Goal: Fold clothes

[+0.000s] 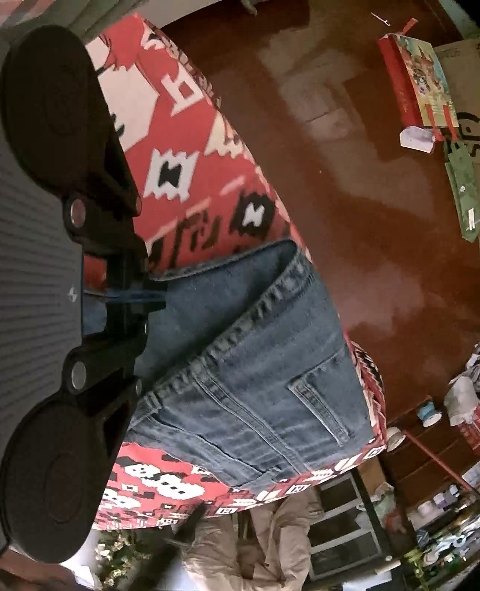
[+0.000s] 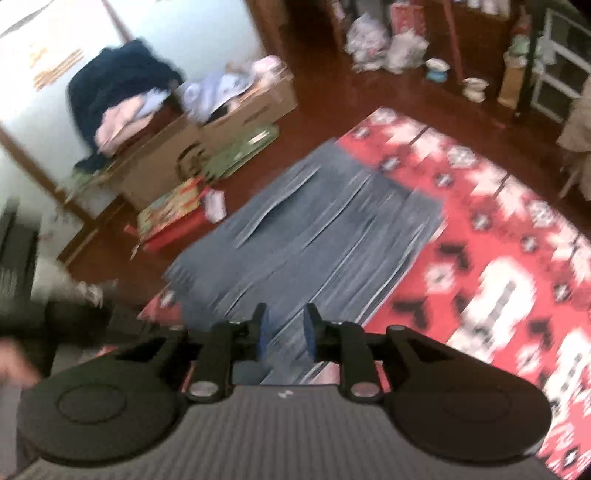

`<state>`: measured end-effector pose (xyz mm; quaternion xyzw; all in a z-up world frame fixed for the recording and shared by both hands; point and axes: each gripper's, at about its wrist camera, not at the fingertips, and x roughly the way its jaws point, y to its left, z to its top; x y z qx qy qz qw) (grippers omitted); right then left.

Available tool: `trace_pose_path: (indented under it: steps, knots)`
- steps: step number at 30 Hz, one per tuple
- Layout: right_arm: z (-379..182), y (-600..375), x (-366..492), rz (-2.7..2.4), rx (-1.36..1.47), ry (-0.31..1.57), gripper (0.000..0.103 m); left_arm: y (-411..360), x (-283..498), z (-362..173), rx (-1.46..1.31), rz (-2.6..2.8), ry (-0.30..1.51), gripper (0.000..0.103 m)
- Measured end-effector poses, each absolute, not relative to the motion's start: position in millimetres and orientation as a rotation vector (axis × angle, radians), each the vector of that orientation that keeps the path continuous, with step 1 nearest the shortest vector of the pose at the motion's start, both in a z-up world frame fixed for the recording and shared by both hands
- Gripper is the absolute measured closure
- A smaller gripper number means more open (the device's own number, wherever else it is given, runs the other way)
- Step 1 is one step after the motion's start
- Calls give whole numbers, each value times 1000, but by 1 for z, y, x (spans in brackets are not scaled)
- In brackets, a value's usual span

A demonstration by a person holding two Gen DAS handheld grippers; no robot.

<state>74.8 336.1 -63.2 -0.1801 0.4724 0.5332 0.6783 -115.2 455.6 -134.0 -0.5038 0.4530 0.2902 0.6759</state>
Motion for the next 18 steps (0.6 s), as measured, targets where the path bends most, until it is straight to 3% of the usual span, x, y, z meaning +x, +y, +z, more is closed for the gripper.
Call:
trace_pose_path:
  steps: [5,8,10,18]
  knots:
    - [-69,382,141,1147,-375,992,81,468,-117,-108,-1103,646,978,97]
    - [-82,415,173,1141,-346,982,94,483,-101,-91,-1048,635,936,97]
    - [-96,439,184,1161,-344,976,95,495,-85,-84,-1021,619,906,97]
    - [-155,490,198,1246,-384,1081,101,521,-26,-104,-1020,576,897,97]
